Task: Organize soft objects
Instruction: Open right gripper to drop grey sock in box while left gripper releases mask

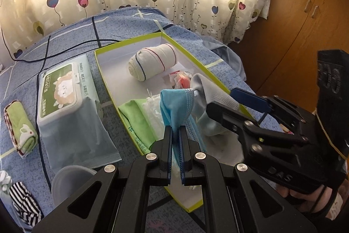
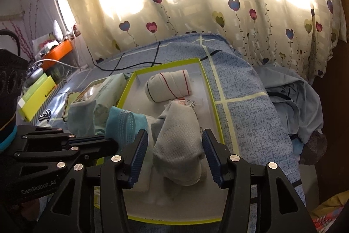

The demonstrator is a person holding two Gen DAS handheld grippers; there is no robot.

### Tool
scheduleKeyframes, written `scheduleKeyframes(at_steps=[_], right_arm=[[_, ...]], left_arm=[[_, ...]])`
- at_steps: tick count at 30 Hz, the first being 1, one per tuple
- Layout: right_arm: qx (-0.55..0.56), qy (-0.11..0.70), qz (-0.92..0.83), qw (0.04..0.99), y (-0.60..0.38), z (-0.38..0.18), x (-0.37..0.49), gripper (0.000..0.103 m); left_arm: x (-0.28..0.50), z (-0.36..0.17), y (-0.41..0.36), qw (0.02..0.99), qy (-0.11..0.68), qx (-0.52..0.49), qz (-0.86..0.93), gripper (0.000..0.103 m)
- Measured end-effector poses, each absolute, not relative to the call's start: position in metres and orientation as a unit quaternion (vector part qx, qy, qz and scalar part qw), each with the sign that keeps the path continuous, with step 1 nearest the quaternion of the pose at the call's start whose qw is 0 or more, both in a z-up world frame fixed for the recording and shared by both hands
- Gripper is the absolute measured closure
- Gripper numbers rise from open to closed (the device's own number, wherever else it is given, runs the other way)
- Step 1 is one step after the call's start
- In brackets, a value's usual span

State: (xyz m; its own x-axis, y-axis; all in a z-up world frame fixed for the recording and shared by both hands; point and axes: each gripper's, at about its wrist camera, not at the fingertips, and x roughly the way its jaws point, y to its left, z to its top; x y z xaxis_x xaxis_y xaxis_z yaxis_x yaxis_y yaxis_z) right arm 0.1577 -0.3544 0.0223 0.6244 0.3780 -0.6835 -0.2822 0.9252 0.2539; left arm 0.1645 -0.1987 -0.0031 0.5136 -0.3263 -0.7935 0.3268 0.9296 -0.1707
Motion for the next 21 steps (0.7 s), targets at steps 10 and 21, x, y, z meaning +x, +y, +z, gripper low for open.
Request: scheduleKeyframes(at_steps=[10, 21], right_arm=[[0.068, 0.389, 0.181, 0.901, -0.358, 0.027, 0.149, 0.047], [0.07, 0.388, 0.183, 0.9, -0.357, 0.031, 0.139, 0.048]], left_arm=[[0.186, -0.006, -0.197, 0.876, 0.452, -0.005, -0.166, 0.097], [0.168, 0.008, -0.185, 0.879, 0.441, -0.015, -0.181, 0.073]])
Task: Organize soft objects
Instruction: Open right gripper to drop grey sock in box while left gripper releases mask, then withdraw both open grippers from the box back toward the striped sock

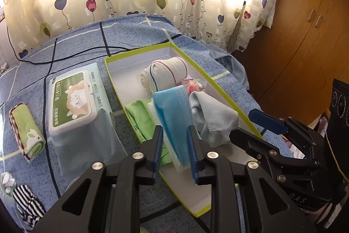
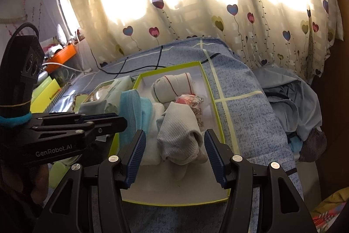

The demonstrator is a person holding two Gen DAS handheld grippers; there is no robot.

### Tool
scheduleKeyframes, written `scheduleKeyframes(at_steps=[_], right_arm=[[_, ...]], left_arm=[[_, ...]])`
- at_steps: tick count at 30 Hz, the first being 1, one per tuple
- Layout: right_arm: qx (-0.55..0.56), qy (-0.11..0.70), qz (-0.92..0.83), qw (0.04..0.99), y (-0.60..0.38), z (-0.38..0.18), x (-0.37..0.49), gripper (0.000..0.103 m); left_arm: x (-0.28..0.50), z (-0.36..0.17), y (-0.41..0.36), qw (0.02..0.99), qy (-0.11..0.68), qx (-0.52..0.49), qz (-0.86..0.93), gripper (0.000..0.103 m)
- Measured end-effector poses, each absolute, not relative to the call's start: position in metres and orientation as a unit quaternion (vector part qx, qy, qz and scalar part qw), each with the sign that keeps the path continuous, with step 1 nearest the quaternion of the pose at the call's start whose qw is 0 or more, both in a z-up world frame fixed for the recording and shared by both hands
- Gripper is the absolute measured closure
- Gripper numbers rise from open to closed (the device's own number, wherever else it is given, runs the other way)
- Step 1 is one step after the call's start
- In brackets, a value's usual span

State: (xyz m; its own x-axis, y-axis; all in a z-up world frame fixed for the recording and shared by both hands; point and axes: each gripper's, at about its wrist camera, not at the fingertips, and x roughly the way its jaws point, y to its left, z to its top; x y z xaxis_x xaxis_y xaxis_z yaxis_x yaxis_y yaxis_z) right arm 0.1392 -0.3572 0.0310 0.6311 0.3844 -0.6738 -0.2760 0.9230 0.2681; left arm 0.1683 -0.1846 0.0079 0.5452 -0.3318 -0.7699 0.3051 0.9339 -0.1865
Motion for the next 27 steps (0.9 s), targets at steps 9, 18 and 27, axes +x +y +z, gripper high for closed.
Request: scheduleKeyframes(at_steps=[9, 18, 27], right_arm=[[0.065, 0.383, 0.177, 0.904, -0.358, 0.039, 0.129, 0.047], [0.056, 0.376, 0.183, 0.906, -0.35, 0.051, 0.121, 0.047], [0.039, 0.365, 0.188, 0.911, -0.333, 0.068, 0.108, 0.039]], left_arm=[[0.161, 0.016, -0.177, 0.883, 0.431, -0.021, -0.182, 0.063], [0.141, 0.026, -0.161, 0.885, 0.42, -0.037, -0.197, 0.063], [0.116, 0.04, -0.147, 0.894, 0.393, -0.047, -0.207, 0.063]])
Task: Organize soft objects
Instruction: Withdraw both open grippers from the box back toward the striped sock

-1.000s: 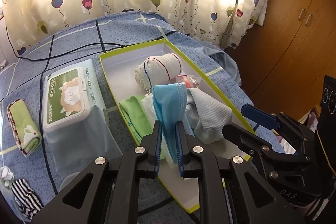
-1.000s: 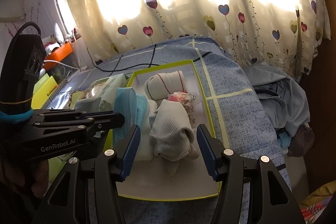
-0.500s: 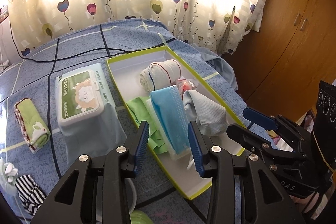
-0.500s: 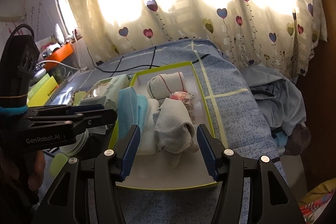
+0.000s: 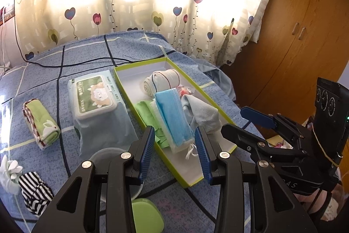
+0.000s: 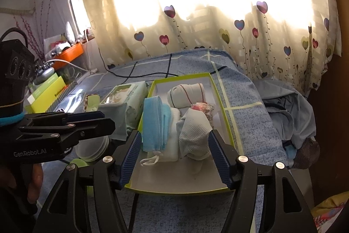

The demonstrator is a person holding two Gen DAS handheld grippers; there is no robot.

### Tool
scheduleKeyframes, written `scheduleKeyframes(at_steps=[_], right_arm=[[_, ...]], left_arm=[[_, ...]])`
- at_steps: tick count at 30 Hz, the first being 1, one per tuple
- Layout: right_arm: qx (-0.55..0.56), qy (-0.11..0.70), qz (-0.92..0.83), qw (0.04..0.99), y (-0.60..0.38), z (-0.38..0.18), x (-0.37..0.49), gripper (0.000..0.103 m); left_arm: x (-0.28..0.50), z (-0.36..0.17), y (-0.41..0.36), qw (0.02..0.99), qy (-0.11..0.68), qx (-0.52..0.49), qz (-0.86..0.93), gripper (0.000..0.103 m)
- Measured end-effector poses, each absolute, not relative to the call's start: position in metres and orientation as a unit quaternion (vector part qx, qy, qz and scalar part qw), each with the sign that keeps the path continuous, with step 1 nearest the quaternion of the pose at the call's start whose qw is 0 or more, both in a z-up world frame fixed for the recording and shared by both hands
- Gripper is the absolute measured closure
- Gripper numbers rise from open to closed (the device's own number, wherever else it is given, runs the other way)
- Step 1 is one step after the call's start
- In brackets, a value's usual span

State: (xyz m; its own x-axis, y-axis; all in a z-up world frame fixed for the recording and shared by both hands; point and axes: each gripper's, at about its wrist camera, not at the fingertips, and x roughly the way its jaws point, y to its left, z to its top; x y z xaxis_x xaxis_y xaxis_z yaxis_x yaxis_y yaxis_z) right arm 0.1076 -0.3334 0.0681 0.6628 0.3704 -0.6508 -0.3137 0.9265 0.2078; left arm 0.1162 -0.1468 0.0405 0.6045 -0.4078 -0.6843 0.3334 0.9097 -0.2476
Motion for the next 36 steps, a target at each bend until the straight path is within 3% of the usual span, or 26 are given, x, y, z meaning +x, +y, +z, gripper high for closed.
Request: scheduleKeyframes(at_steps=[36], right_arm=[[-0.036, 0.354, 0.261, 0.897, -0.244, 0.097, 0.075, 0.033]], left_arm=[[0.058, 0.038, -0.052, 0.914, 0.363, -0.109, -0.149, 0.063]])
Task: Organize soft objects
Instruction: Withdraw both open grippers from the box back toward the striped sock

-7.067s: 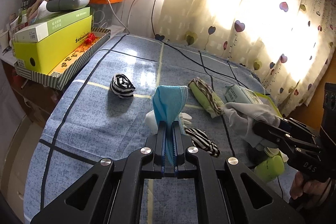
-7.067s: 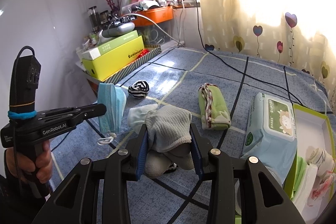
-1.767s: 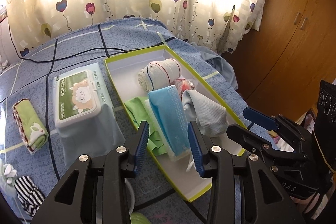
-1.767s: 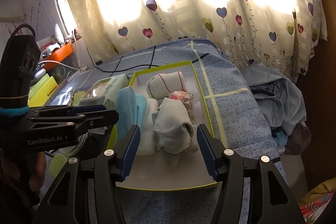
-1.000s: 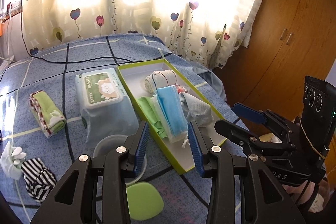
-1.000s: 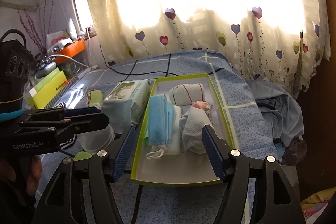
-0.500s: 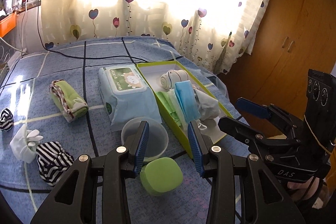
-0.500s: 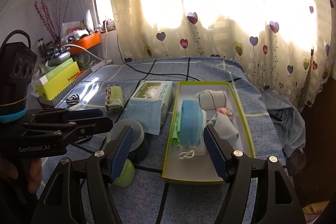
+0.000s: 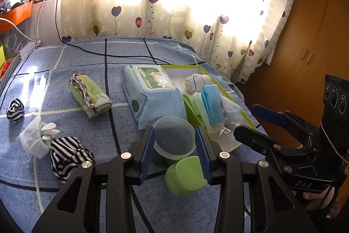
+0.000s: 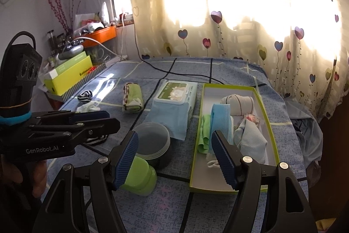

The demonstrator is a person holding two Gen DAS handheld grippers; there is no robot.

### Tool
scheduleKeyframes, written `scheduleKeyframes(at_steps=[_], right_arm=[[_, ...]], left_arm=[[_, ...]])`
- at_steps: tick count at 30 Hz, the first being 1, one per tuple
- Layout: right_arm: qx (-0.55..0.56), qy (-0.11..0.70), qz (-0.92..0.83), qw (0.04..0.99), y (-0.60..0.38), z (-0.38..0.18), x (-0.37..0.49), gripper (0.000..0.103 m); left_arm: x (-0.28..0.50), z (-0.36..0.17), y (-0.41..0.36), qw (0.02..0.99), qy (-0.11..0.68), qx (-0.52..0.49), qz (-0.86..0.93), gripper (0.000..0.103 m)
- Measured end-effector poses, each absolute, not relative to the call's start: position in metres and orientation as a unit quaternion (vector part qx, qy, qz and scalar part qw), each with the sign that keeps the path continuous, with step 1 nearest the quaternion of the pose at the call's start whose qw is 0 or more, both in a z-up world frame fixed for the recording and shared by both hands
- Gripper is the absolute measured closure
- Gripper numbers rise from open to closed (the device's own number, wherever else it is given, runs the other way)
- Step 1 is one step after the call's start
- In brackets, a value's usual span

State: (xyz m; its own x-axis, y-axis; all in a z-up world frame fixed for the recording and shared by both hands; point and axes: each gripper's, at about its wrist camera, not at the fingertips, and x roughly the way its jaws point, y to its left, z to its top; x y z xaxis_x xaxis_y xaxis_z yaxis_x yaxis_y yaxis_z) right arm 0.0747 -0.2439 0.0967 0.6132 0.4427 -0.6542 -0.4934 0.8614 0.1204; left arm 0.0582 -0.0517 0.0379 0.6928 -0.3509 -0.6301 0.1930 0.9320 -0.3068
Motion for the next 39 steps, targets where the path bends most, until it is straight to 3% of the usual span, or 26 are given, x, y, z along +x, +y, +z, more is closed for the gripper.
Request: scheduleKeyframes(at_steps=[39], right_arm=[[-0.052, 0.357, 0.321, 0.876, -0.197, 0.09, 0.079, 0.033]], left_arm=[[0.036, 0.003, 0.045, 0.922, 0.358, -0.14, -0.037, 0.063]])
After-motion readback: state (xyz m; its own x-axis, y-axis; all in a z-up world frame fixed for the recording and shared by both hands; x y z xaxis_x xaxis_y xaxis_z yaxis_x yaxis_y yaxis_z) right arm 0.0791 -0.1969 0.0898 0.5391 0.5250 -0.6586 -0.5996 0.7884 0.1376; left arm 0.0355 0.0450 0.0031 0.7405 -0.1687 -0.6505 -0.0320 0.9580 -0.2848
